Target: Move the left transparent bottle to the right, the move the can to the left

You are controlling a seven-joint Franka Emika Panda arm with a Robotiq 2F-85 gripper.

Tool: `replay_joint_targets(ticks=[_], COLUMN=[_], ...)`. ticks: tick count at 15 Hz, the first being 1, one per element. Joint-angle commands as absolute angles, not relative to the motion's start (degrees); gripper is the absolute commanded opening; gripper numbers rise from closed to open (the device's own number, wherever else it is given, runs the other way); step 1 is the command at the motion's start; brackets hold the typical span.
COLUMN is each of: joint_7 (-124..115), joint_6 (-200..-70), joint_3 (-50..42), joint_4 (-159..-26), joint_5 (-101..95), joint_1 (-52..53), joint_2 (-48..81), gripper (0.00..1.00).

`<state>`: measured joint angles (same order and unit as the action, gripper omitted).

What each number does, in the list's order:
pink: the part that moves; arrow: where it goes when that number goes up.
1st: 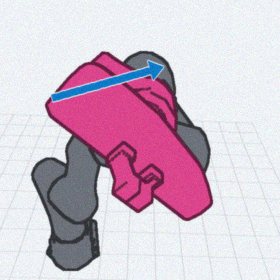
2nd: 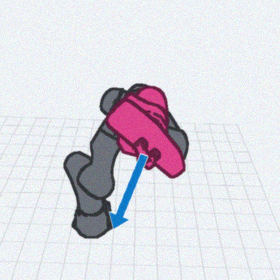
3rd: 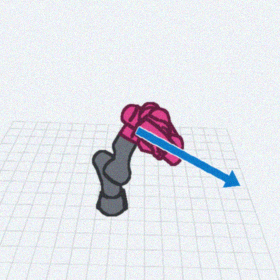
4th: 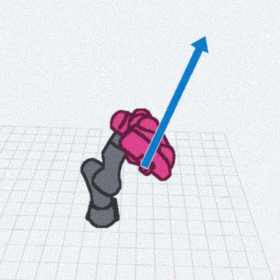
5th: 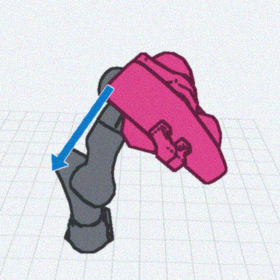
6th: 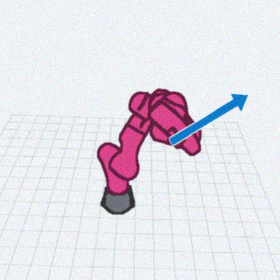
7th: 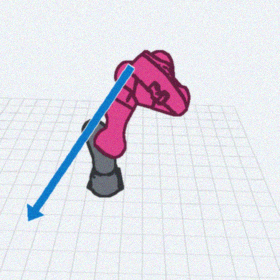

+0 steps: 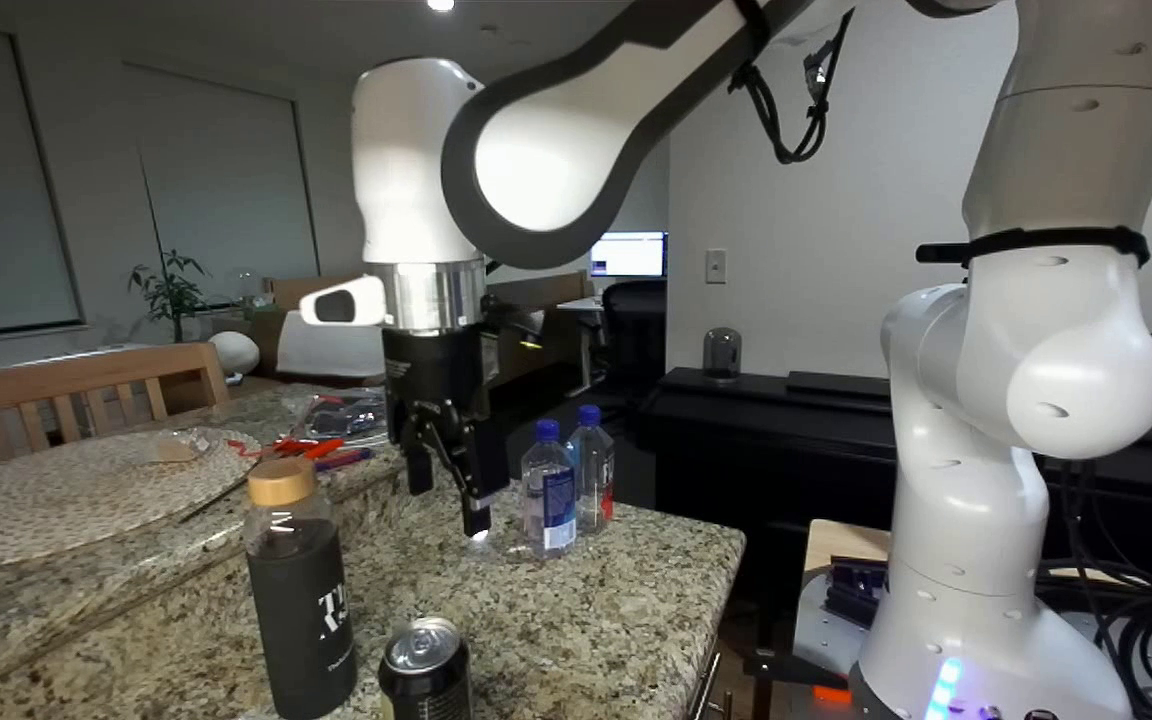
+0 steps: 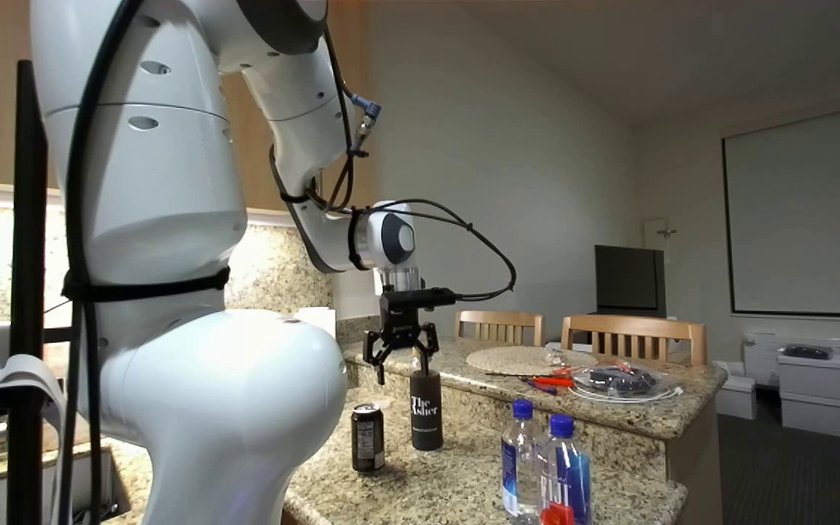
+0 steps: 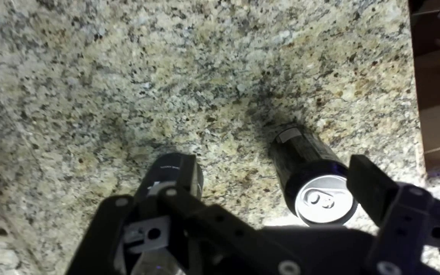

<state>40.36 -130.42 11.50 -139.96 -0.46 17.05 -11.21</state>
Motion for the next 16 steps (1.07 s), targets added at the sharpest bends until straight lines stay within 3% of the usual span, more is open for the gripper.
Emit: replay_joint_targets(ticks=[1,16], joint_7=[31.55,-4.50], joint_6=[-128.79,-125.29], joint_3=[10.65,7.77], joint_4=[-140.10,-139.20], joint_5=[-0.53,1.40], joint_1=[15.24,9.14], joint_2=[-13.46,-16.51], gripper=[1.00,1.00])
